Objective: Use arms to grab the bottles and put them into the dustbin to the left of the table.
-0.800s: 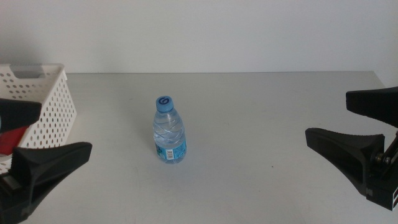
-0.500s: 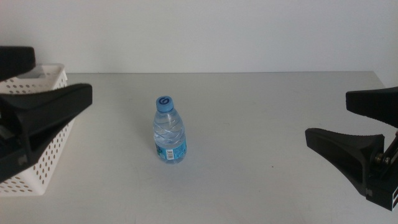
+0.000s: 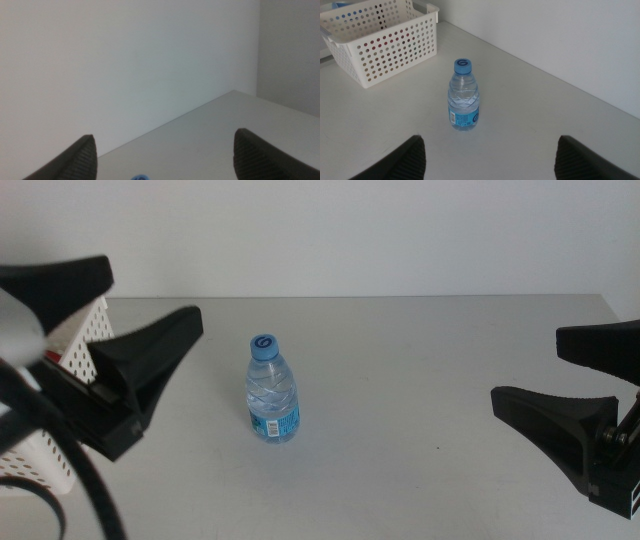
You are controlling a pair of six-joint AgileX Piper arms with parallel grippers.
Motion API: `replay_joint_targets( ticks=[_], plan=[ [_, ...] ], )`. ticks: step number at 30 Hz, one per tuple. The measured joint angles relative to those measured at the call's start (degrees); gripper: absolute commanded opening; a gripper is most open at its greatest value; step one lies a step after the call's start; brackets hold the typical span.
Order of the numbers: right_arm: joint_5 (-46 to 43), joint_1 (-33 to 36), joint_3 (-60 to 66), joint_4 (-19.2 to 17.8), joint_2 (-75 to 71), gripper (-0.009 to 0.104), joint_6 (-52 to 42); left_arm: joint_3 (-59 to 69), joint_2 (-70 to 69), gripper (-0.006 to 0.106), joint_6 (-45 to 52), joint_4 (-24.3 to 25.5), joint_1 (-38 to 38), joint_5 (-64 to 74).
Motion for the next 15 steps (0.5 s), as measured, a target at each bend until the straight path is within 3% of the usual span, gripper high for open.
replay_joint_targets(
  ticks=[9, 15],
  plan=[
    [0.1, 0.0, 0.0, 0.0, 0.0, 0.066, 0.0, 17.2, 3.1, 0.093, 0.0, -2.2, 0.0, -17.6],
    [0.1, 0.0, 0.0, 0.0, 0.0, 0.066, 0.0, 20.8, 11.1, 0.093, 0.1, -2.5, 0.0, -22.7]
  ],
)
